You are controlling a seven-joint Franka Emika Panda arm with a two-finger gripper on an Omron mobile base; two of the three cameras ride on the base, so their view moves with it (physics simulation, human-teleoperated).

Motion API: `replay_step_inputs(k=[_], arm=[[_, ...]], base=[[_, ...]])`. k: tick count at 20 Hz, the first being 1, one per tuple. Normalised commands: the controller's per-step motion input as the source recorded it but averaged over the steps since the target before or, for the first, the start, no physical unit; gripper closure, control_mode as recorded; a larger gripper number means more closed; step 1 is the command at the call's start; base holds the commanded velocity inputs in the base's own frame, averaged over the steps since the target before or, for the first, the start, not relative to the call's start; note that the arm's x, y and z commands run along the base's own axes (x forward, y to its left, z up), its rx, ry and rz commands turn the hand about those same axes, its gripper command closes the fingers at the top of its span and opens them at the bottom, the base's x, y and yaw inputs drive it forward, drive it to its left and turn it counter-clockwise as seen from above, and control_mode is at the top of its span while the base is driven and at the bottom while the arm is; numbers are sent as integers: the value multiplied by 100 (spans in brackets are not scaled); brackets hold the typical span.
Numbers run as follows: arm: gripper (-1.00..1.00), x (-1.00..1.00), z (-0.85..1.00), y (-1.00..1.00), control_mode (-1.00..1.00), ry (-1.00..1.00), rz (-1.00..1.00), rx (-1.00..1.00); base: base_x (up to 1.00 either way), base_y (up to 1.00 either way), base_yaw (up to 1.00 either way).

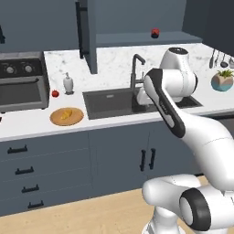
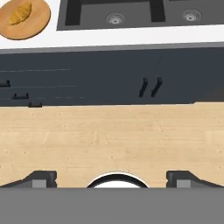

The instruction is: From the different types of pastries on the counter, select a croissant and place it on the cutting board. Then retrieve a jar of jam from the cabinet and place it alongside the croissant on the cutting board.

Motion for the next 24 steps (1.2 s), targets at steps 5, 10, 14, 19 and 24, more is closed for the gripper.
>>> replay_step_inputs(k=[5, 10, 14, 19, 24], arm=[[-100, 0, 0, 0, 100, 0, 0, 0], [-100, 0, 0, 0, 100, 0, 0, 0], [-100, 0, 0, 0, 100, 0, 0, 0], [-100, 0, 0, 0, 100, 0, 0, 0], [-100, 0, 0, 0, 100, 0, 0, 0]], base=[[50, -44, 0], [60, -25, 0], [32, -37, 0], [15, -60, 0], [52, -20, 0]])
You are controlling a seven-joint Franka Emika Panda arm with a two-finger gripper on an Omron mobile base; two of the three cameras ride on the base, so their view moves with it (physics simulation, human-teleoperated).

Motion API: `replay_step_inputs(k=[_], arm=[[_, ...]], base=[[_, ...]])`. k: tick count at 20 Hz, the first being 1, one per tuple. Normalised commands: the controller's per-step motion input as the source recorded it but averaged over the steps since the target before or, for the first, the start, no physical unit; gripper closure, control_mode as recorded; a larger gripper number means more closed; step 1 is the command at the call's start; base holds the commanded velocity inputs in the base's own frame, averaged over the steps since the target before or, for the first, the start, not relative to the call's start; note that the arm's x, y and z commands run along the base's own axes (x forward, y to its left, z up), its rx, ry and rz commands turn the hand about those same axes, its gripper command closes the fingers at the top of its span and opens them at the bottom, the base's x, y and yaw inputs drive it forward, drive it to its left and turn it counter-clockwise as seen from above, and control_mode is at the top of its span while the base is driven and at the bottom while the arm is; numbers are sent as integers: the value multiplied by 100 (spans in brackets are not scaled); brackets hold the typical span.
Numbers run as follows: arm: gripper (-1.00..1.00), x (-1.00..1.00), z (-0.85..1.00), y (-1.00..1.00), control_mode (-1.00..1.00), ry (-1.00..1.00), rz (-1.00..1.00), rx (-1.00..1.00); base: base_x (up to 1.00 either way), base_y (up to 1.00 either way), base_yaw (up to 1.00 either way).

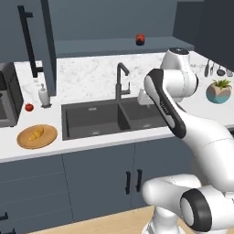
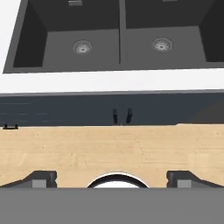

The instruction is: From the different types of pastries on the counter, select a croissant and place it on the cutting board. Then retrieve a jar of jam from the cabinet and place it alongside the croissant on the cutting board.

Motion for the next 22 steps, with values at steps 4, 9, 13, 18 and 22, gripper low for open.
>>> replay_step_inputs(k=[4, 9, 13, 18, 22], arm=[[-100, 0, 0, 0, 100, 0, 0, 0], [-100, 0, 0, 0, 100, 0, 0, 0], [-100, 0, 0, 0, 100, 0, 0, 0], [-100, 0, 0, 0, 100, 0, 0, 0], [-100, 0, 0, 0, 100, 0, 0, 0]], base=[[54, -1, 0], [39, -31, 0], [33, -30, 0], [32, -6, 0], [24, -6, 0]])
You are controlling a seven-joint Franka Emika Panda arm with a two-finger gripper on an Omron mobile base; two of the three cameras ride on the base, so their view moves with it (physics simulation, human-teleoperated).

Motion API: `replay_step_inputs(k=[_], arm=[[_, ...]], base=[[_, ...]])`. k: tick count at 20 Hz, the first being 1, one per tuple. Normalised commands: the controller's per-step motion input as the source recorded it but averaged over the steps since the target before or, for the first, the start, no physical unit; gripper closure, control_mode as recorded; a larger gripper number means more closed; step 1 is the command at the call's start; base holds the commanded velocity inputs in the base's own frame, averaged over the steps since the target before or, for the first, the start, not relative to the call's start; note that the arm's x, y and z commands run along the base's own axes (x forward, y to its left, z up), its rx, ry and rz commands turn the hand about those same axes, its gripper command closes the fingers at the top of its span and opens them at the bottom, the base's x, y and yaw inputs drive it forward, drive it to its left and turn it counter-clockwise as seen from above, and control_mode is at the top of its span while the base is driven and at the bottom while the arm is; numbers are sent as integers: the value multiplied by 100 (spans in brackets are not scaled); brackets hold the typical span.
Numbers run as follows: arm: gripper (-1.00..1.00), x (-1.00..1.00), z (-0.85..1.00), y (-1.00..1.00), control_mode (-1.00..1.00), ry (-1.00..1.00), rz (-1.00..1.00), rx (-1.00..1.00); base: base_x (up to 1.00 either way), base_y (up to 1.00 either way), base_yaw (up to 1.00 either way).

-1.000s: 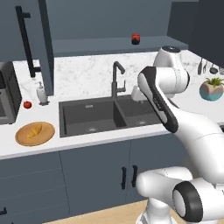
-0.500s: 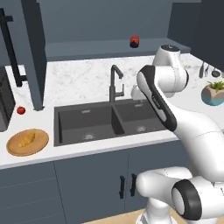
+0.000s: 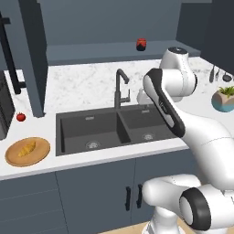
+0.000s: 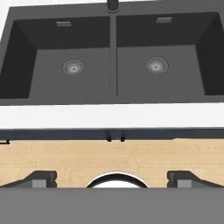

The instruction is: From the different types of pastries on the counter, select a croissant and place it on the cutting board. Then retrieve a jar of jam from the cabinet and place it alongside the croissant on the cutting board.

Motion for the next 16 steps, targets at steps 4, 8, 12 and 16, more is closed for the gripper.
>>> replay_step_inputs(k=[4, 8, 12, 16], arm=[[-100, 0, 0, 0, 100, 0, 0, 0], [-100, 0, 0, 0, 100, 0, 0, 0], [-100, 0, 0, 0, 100, 0, 0, 0], [-100, 0, 0, 0, 100, 0, 0, 0]], base=[[51, -1, 0], [18, -15, 0], [19, -7, 0], [43, -11, 1]])
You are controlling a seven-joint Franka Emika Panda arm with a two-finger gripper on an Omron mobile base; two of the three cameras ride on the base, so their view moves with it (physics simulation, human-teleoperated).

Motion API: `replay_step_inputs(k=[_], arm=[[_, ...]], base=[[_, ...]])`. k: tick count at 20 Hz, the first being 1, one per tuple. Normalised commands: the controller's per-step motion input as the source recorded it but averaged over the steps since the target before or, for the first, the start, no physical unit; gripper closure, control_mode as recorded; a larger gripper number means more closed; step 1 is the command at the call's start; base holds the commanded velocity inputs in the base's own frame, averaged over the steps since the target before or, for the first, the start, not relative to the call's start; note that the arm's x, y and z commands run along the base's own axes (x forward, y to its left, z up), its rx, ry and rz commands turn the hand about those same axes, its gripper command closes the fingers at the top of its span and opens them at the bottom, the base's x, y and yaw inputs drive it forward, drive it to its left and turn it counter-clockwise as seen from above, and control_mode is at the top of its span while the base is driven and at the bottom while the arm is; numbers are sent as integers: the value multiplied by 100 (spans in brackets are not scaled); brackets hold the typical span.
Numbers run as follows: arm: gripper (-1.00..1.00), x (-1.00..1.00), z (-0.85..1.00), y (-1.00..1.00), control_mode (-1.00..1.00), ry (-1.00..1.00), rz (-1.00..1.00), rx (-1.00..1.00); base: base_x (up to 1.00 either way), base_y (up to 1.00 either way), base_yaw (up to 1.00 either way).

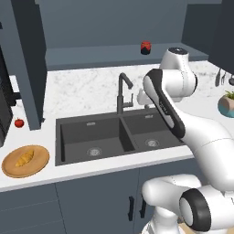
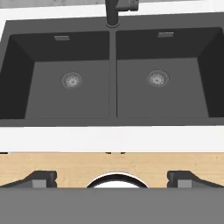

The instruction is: From the different types of pastries on the counter, select a croissant and place it on the cutting board. Then retrieve a jar of jam from the cabinet and place it alongside the croissant on the cutting board.

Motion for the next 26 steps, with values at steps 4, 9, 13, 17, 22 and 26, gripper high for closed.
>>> replay_step_inputs(k=[4, 9, 13, 17, 22, 26], arm=[[-100, 7, 8, -4, -100, 0, 0, 0], [-100, 8, 13, -5, -100, 0, 1, 0], [-100, 0, 0, 0, -100, 0, 0, 0], [-100, 0, 22, 0, -100, -15, -3, 0], [-100, 0, 46, -1, -100, -26, -4, 0], [-100, 0, 53, -6, -100, -33, -6, 0]], base=[[27, -10, 0], [0, 0, 0], [0, 0, 0], [0, 0, 0], [0, 0, 0], [0, 0, 0]])
